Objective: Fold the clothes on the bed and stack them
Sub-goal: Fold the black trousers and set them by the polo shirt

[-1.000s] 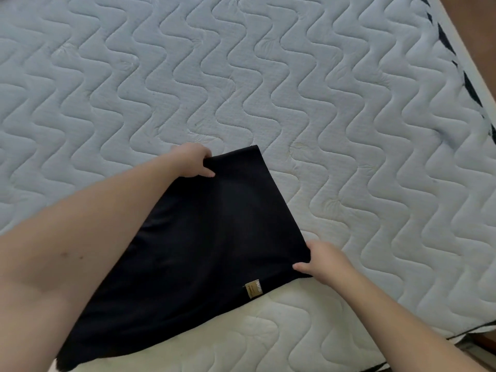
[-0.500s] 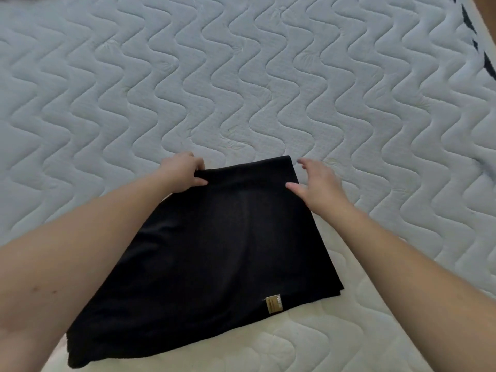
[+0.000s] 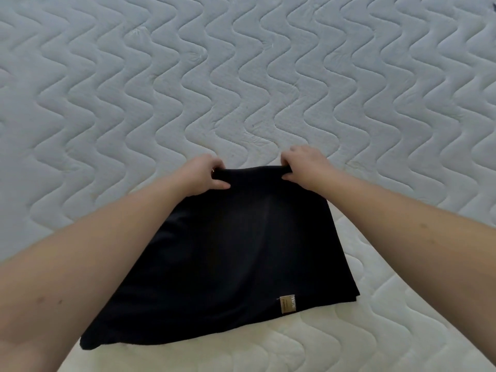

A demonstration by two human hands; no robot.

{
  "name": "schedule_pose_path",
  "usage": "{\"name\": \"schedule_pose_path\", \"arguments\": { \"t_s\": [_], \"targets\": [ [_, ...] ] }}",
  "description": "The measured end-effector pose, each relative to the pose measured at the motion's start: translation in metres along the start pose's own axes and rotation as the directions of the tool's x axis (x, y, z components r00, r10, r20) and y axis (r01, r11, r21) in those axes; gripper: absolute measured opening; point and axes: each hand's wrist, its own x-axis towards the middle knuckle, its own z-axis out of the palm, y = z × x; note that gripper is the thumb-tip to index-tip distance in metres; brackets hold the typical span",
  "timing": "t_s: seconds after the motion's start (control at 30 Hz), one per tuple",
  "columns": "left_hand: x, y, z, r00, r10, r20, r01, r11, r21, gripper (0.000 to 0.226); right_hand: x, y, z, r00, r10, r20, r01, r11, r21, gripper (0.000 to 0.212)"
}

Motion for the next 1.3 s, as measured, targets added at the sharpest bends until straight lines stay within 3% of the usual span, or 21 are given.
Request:
{"name": "schedule_pose_path", "arguments": {
  "t_s": [0.17, 0.27, 0.33, 0.63, 0.97, 1.07, 1.13, 1.2, 1.23, 1.3],
  "targets": [
    [-0.029, 0.014, 0.008, 0.978, 0.048, -0.203, -0.076, 0.988, -0.132, 0.022, -0.029, 0.008, 0.01, 0.97, -0.125, -0.207, 0.138, 0.989, 0.05, 0.018],
    [-0.059, 0.026, 0.019, 0.932, 0.168, -0.32, -0.199, 0.978, -0.067, 0.019, -0.054, 0.011, 0.018, 0.877, -0.247, -0.412, 0.262, 0.965, -0.021, 0.022],
    [-0.079, 0.034, 0.031, 0.896, 0.217, -0.388, -0.242, 0.97, -0.018, 0.017, -0.072, 0.013, 0.026, 0.832, -0.294, -0.471, 0.295, 0.953, -0.074, 0.021],
    [-0.143, 0.049, 0.111, 0.849, 0.368, -0.378, -0.294, 0.925, 0.241, 0.03, -0.132, 0.019, 0.071, 0.835, -0.282, -0.472, 0.27, 0.958, -0.095, 0.022],
    [-0.167, 0.036, 0.138, 0.917, 0.189, -0.352, -0.07, 0.944, 0.324, 0.024, -0.17, 0.0, 0.096, 0.94, -0.125, -0.319, 0.12, 0.992, -0.036, 0.039],
    [-0.167, 0.037, 0.133, 0.921, 0.18, -0.346, -0.039, 0.925, 0.377, 0.026, -0.176, -0.005, 0.093, 0.942, -0.1, -0.32, 0.118, 0.992, 0.038, 0.032],
    [-0.165, 0.039, 0.131, 0.92, 0.19, -0.344, -0.036, 0.913, 0.407, 0.027, -0.176, -0.007, 0.089, 0.93, -0.031, -0.366, 0.091, 0.985, 0.148, 0.024],
    [-0.162, 0.041, 0.131, 0.917, 0.203, -0.343, -0.041, 0.904, 0.426, 0.029, -0.173, -0.011, 0.086, 0.906, 0.22, -0.362, -0.064, 0.916, 0.397, 0.025],
    [-0.161, 0.042, 0.132, 0.916, 0.208, -0.343, -0.044, 0.902, 0.43, 0.032, -0.168, -0.013, 0.082, 0.872, 0.401, -0.282, -0.192, 0.809, 0.556, 0.03],
    [-0.158, 0.044, 0.136, 0.915, 0.217, -0.339, -0.053, 0.901, 0.431, 0.042, -0.157, -0.014, 0.077, 0.752, 0.659, 0.007, -0.421, 0.473, 0.774, 0.044]
  ]
}}
